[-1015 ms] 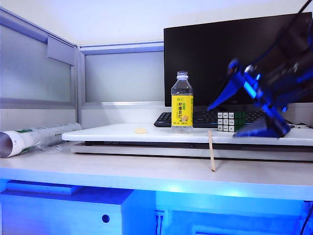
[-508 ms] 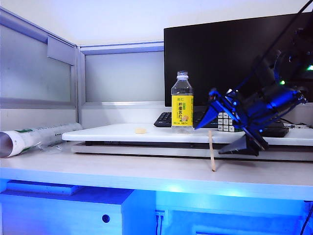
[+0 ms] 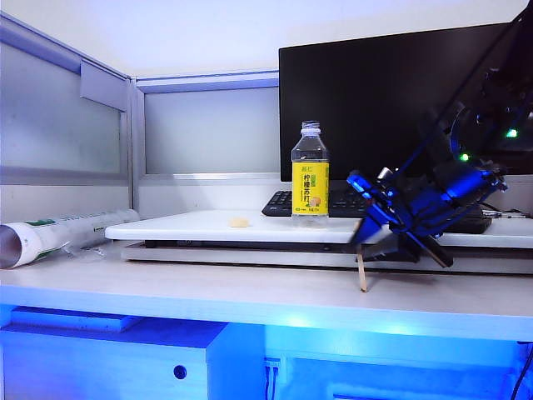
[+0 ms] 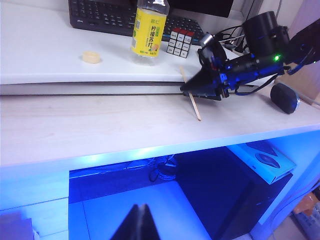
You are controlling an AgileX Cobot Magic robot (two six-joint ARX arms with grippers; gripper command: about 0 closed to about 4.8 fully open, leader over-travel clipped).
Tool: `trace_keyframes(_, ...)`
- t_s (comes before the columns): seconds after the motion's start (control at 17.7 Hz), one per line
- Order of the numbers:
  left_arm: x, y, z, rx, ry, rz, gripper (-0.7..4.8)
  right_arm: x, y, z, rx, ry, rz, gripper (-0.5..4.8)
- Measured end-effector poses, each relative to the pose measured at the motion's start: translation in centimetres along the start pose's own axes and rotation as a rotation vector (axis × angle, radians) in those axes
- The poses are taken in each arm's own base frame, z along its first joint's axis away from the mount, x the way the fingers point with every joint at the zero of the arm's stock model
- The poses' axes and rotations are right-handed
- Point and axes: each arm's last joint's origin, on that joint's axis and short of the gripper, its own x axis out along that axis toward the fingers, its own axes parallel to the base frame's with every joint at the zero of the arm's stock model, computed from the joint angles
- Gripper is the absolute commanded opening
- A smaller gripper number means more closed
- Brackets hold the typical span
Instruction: Grab a stick from the table and stick it in a plastic bottle.
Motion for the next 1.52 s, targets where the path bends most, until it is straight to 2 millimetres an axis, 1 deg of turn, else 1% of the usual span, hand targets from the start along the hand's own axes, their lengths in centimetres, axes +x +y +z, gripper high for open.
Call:
trace_keyframes(0.06,0.0,0.0,0.0,0.0,0.0,0.0,-0.05,0.0,0.0,0.0,0.001,0.001,-0.001,-0.09)
trace_keyframes(0.23,0.0,0.0,0.1,0.004,-0.005,-0.001,-0.05,0.0,0.1,0.2,-0.012,-0.016,0.009,-0.09)
trace_keyframes(0.34,0.0,-0.1,0.4,0.032,-0.036,-0.011,-0.05,-0.4,0.9,1.0,-0.044,-0.057,0.049,-0.09)
trace_keyframes(0.51,-0.1,-0.3,1.6,0.119,-0.138,-0.027,-0.05,-2.8,3.5,2.6,-0.124,-0.153,0.104,-0.09)
trace_keyframes(0.79,-0.3,-0.6,2.5,0.142,-0.219,-0.043,-0.05,-4.9,5.8,4.1,-0.203,-0.263,0.157,-0.09)
trace_keyframes(0.96,-0.4,-0.7,2.8,0.145,-0.24,-0.048,-0.05,-5.7,6.8,4.8,-0.259,-0.318,0.184,-0.09)
trace_keyframes(1.02,-0.4,-0.7,2.8,0.146,-0.242,-0.049,-0.05,-5.9,8.2,5.9,-0.314,-0.359,0.198,-0.09)
trace_keyframes(1.07,-0.4,-0.7,2.8,0.146,-0.243,-0.049,-0.05,-6.2,9.9,7.0,-0.38,-0.397,0.189,-0.09)
trace_keyframes(1.18,-0.4,-0.8,3.0,0.159,-0.259,-0.052,-0.05,-6.7,11.7,8.3,-0.462,-0.43,0.165,-0.09)
trace_keyframes(1.52,-0.5,-0.9,3.3,0.189,-0.292,-0.058,-0.05,-8.4,14.6,10.8,-0.587,-0.531,0.138,-0.09)
